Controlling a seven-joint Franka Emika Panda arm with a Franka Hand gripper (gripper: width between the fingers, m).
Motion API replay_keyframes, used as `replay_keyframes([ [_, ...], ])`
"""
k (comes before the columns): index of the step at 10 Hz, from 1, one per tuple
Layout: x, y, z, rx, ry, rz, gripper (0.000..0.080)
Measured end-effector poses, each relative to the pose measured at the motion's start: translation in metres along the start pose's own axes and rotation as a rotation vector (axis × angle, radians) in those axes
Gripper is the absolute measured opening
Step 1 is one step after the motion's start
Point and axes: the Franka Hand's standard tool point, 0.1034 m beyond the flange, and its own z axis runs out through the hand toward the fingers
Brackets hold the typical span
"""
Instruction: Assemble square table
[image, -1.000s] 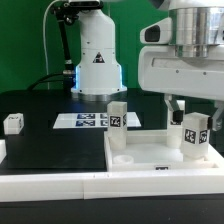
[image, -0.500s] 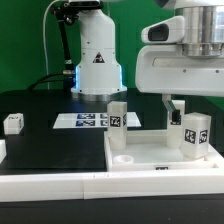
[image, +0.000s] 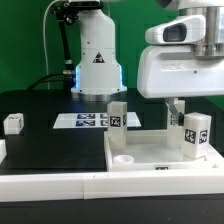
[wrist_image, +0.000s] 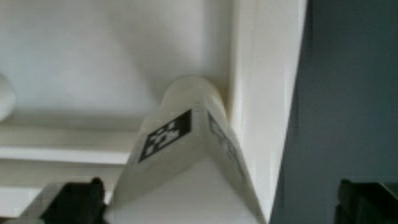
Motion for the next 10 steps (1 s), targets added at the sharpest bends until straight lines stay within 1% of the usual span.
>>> replay_keyframes([
  [1,0.0003,0.0026,0.0,-0.002,0.0,-0.087,0.0649],
  [4,0.0011,0.0083,-0.0004,-0.024,-0.003,-0.337,0.0649],
  [5,0.0014,0.0096,-0.0005,-0.031,-0.004,-0.391,0.0649],
  [6,0.0013,0.0101,-0.0002,-0.031,-0.004,-0.39,0.0649],
  [7,0.0013,0.0103,-0.0001,-0.031,-0.005,-0.388,0.0527],
  [8,0.0013,0.0104,-0.0001,-0.031,-0.005,-0.388,0.0377],
  [9,0.0014,0.0104,-0.0002,-0.031,-0.004,-0.369,0.0292],
  [10,0.0015,0.0104,-0.0003,-0.031,-0.003,-0.349,0.0292],
])
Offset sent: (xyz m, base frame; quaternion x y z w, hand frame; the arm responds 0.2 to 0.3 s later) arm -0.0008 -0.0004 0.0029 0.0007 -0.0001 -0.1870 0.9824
